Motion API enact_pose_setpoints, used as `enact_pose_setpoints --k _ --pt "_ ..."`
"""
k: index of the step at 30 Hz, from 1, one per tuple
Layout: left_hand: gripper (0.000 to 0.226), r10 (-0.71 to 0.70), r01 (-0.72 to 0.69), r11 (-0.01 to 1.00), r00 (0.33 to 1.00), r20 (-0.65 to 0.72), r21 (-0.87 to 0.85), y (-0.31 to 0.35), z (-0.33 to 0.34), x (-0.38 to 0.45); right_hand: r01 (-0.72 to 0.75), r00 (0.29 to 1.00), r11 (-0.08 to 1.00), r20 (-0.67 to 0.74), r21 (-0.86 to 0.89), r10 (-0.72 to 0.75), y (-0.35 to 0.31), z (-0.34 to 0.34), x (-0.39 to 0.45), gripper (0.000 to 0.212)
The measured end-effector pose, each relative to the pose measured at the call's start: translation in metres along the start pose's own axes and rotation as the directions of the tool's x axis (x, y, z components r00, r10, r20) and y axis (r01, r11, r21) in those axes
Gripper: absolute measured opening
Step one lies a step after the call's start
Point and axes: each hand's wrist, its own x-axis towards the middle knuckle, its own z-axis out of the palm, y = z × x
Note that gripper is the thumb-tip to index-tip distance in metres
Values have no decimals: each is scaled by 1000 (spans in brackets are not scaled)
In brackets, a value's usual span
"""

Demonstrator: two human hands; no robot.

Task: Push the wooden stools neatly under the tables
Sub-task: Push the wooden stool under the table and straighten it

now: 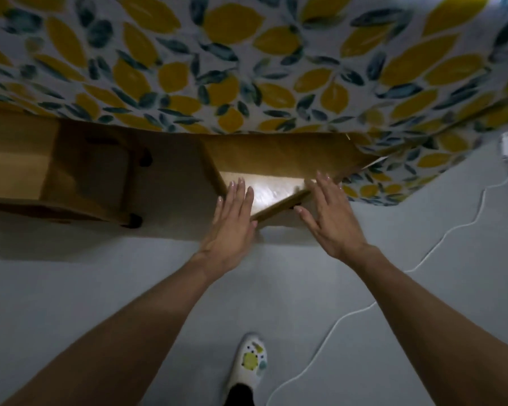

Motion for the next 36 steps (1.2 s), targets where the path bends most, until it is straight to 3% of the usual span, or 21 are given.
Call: enact_pose_setpoints --k 7,12,16,20,23,28,36 --pt "65 -83 90 955 996 -36 284 21 28 48 14 999 999 33 -39 -13 48 11 39 59" --pt "69 -95 99 934 995 -30 343 18 31 52 -123 986 992 108 -32 125 57 0 70 57" --pt "70 -75 87 941 996 -47 328 16 30 52 -151 982 988 104 -45 155 52 -14 80 51" --pt "70 -51 54 934 999 -17 354 11 28 52 -162 986 987 -41 -13 162 50 -5 88 48" --pt "70 -32 39 930 999 -24 366 10 28 51 -212 977 977 -13 -8 212 59 1 93 54" --pt "69 59 -42 940 997 -41 340 0 27 47 -217 976 962 -11 -164 218 69 -2 96 62" --pt "69 142 -183 904 981 131 386 -45 -12 27 -334 941 930 -106 -156 320 22 19 57 63"
